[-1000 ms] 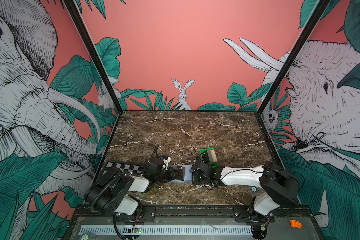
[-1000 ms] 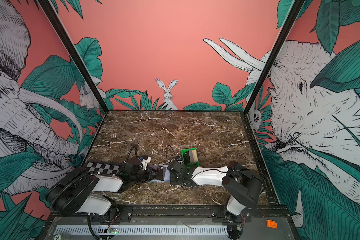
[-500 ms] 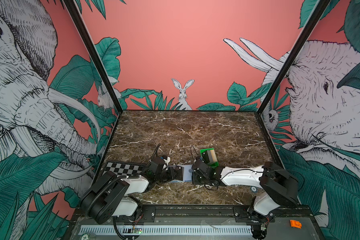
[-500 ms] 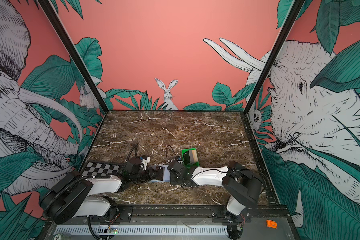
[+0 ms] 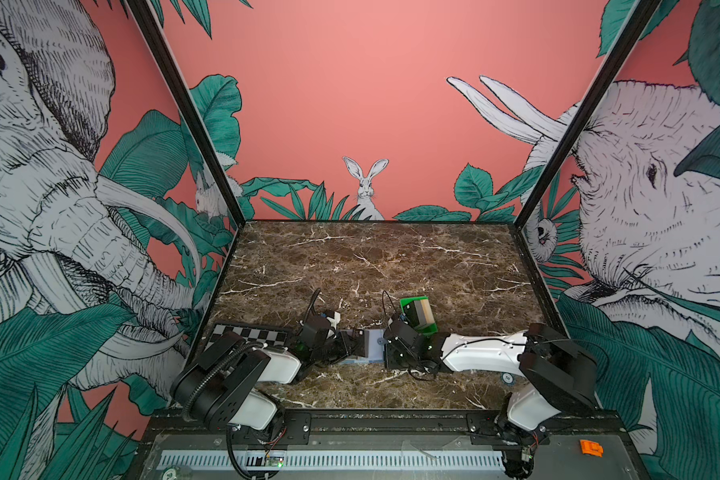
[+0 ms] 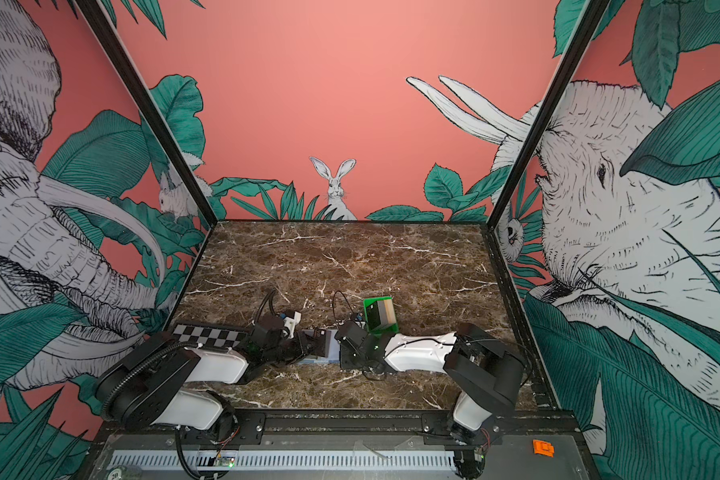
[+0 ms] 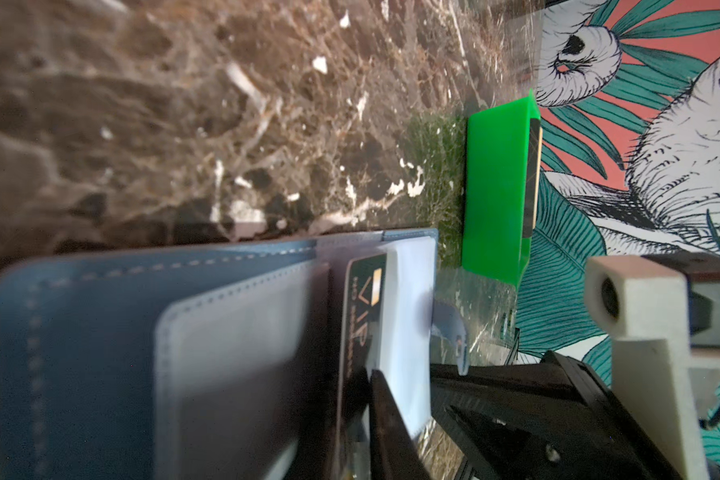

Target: Put the credit cards into the card holder

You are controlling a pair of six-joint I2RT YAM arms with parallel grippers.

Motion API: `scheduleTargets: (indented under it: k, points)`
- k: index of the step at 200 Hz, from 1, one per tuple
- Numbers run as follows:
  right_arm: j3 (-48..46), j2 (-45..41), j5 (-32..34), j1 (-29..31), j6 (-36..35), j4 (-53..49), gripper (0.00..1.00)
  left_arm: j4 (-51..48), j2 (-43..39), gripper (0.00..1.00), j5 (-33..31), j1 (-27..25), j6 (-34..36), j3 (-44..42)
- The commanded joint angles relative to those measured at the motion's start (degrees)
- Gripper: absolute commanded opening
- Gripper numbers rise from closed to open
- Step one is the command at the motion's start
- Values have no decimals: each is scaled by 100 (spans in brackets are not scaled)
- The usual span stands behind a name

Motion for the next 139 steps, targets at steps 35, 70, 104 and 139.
scheduleTargets:
  k: [35, 70, 104, 139]
  points:
    - [-135, 193, 62, 34, 24, 74, 10, -589, -140, 24, -50, -78, -16, -227]
    - [-135, 199, 76, 39, 24, 58, 10, -1583, -523, 28, -125, -79, 300, -15]
    - [-168, 165, 82, 36, 33, 52, 10, -3047, -927, 32, -535, -70, 792, 363]
    - [-148, 173, 82, 33, 20, 52, 9, -3715, -978, 35, -713, -72, 1017, 611]
